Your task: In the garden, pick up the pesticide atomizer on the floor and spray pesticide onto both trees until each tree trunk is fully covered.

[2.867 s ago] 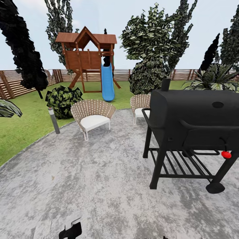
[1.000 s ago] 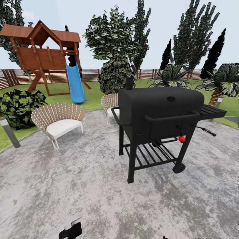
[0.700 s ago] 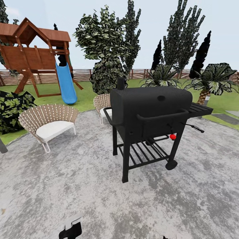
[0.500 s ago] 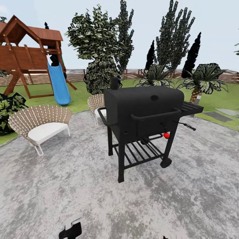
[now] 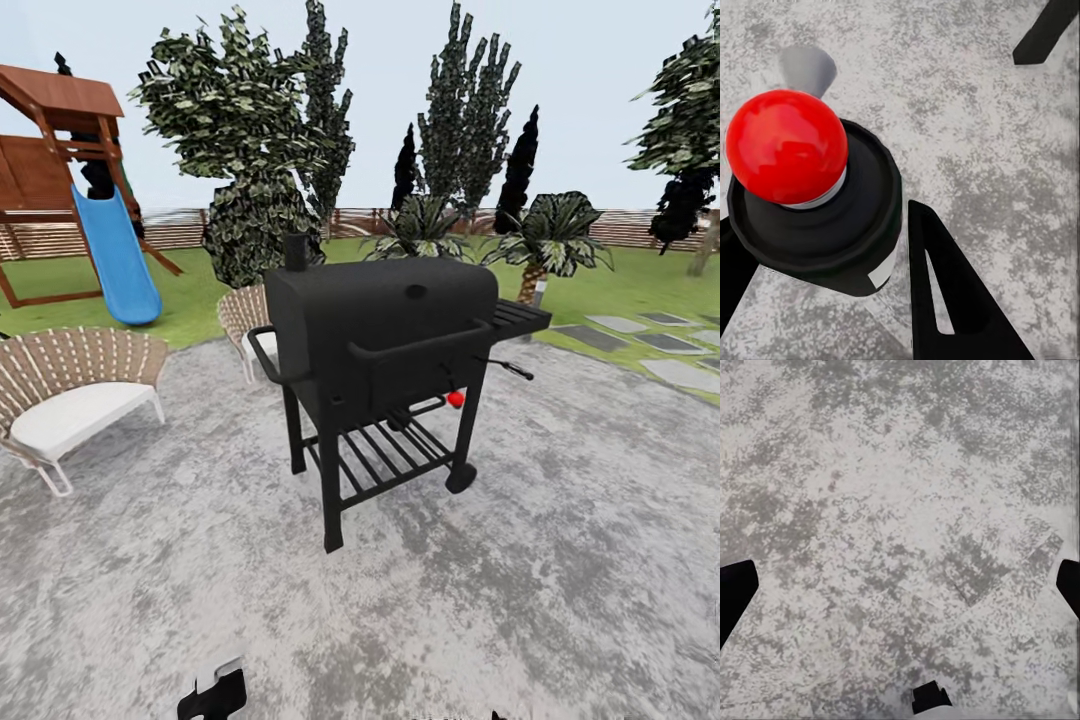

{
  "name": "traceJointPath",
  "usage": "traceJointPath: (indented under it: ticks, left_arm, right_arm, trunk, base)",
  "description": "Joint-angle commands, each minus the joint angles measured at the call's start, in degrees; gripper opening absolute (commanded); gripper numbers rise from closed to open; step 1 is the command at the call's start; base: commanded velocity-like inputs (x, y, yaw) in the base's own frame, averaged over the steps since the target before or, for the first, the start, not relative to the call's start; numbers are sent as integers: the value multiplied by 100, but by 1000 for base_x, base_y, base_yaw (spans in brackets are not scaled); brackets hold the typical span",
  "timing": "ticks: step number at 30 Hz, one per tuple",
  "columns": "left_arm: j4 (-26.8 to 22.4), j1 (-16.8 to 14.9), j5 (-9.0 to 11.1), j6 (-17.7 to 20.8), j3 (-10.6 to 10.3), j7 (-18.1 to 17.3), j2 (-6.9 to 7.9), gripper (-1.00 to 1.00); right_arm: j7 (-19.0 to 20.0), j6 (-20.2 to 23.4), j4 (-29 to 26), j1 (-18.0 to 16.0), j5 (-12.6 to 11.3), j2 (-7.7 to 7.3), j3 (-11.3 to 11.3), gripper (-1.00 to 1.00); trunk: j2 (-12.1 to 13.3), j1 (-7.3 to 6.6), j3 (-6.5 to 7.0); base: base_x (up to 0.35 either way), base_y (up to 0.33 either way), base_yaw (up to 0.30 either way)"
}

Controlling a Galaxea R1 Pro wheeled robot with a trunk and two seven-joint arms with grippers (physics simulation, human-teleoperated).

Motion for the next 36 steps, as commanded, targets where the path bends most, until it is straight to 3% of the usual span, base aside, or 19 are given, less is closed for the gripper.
traceJointPath:
  ticks: [1,30,36]
  left_arm:
    - [0,-4,38,-16,-51,29,1,-100]
    - [1,-4,38,-16,-51,29,1,-100]
    - [3,-4,38,-16,-51,30,1,-100]
  right_arm:
    - [-12,-19,4,-6,-2,3,-11,100]
    - [-12,-19,-1,-6,-10,3,-13,100]
    - [-12,-19,-6,-6,-10,8,-11,100]
  trunk:
    - [-13,3,-13]
    - [-13,3,-10]
    - [-13,3,1]
  base:
    - [0,0,-286]
    - [1,0,-286]
    - [188,0,-229]
